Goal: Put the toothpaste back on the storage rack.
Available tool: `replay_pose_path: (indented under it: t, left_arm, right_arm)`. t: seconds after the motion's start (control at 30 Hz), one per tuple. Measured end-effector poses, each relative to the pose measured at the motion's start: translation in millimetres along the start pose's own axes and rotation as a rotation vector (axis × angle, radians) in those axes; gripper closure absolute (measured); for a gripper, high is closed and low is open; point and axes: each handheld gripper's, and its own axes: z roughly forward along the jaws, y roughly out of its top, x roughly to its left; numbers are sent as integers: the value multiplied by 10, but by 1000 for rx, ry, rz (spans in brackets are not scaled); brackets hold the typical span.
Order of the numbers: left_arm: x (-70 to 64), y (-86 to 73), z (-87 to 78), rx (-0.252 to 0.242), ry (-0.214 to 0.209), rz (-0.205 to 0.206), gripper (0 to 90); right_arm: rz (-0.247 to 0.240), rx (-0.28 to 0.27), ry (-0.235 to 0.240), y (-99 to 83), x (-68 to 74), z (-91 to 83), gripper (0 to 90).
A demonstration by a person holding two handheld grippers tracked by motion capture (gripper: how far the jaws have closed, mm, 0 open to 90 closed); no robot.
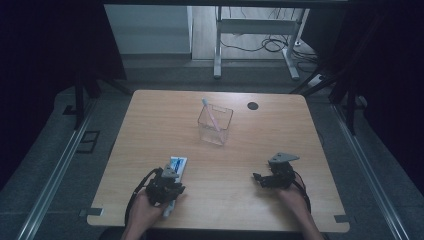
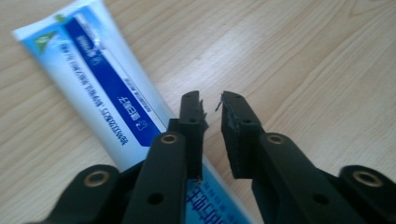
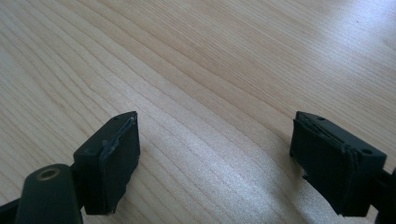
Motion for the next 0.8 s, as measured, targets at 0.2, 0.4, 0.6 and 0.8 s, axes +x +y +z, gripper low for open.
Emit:
replay_pose_path:
  t: [0.2, 0.4, 0.6, 0.8]
  left_arm:
    - [112, 63, -98, -12, 69, -19, 623]
    - [227, 105, -12, 44, 104, -82, 486]
    - [292, 136, 118, 103, 115, -136, 410]
    - [349, 259, 207, 172, 109, -128, 385]
  right_arm:
    - [0, 0, 0, 0, 0, 0, 161]
    - [0, 0, 0, 0, 0, 0, 161]
    - [0, 0, 0, 0, 0, 0, 161]
    - [0, 0, 1, 0, 0, 0, 161]
